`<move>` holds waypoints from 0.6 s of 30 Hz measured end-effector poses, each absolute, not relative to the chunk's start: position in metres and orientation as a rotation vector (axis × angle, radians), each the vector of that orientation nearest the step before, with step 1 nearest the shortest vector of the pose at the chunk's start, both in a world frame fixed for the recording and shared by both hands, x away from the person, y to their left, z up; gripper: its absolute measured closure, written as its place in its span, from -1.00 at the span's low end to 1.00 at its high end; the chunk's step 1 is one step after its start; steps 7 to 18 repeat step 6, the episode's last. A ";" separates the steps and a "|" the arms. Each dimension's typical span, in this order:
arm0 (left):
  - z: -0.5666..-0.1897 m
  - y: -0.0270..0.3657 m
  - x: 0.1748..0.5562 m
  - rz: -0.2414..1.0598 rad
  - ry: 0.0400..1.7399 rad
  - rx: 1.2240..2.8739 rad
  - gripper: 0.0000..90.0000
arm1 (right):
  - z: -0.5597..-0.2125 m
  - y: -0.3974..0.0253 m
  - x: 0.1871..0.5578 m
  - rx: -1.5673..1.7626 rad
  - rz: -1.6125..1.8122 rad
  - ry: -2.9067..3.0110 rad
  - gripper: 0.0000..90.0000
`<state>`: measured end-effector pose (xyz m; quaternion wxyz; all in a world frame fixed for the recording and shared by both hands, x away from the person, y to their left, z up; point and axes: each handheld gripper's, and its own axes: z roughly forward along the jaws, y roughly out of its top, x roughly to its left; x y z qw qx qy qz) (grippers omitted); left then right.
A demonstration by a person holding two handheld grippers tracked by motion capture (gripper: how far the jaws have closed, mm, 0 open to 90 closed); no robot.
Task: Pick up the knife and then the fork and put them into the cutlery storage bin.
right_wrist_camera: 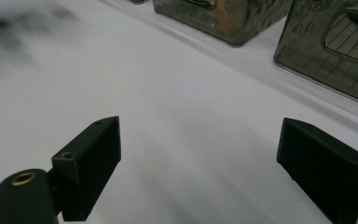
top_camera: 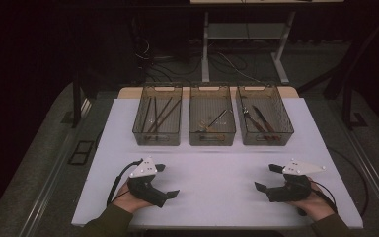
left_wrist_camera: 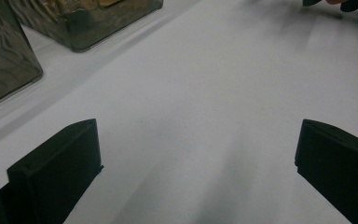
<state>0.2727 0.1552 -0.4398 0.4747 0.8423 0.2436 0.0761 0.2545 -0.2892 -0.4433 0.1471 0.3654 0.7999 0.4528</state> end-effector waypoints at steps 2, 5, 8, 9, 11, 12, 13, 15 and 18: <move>-0.440 0.155 0.273 0.185 0.596 2.060 -1.00 | -0.443 -0.289 0.254 1.052 1.306 2.300 -0.71; -0.440 0.155 0.272 0.186 0.598 2.060 -1.00 | -0.443 -0.289 0.254 1.050 1.306 2.302 -0.71; -0.440 0.155 0.272 0.185 0.600 2.057 -1.00 | -0.443 -0.289 0.254 1.050 1.307 2.303 -0.71; -0.440 0.155 0.272 0.185 0.600 2.057 -1.00 | -0.443 -0.289 0.254 1.050 1.307 2.303 -0.71; -0.440 0.155 0.272 0.185 0.600 2.057 -1.00 | -0.443 -0.289 0.254 1.050 1.307 2.303 -0.71; -0.440 0.155 0.272 0.185 0.600 2.057 -1.00 | -0.443 -0.289 0.254 1.050 1.307 2.303 -0.71; -0.440 0.155 0.272 0.185 0.600 2.057 -1.00 | -0.443 -0.289 0.254 1.050 1.307 2.303 -0.71; -0.440 0.155 0.272 0.185 0.600 2.057 -1.00 | -0.443 -0.289 0.254 1.050 1.307 2.303 -0.71; -0.440 0.155 0.272 0.185 0.600 2.057 -1.00 | -0.443 -0.289 0.254 1.050 1.307 2.303 -0.71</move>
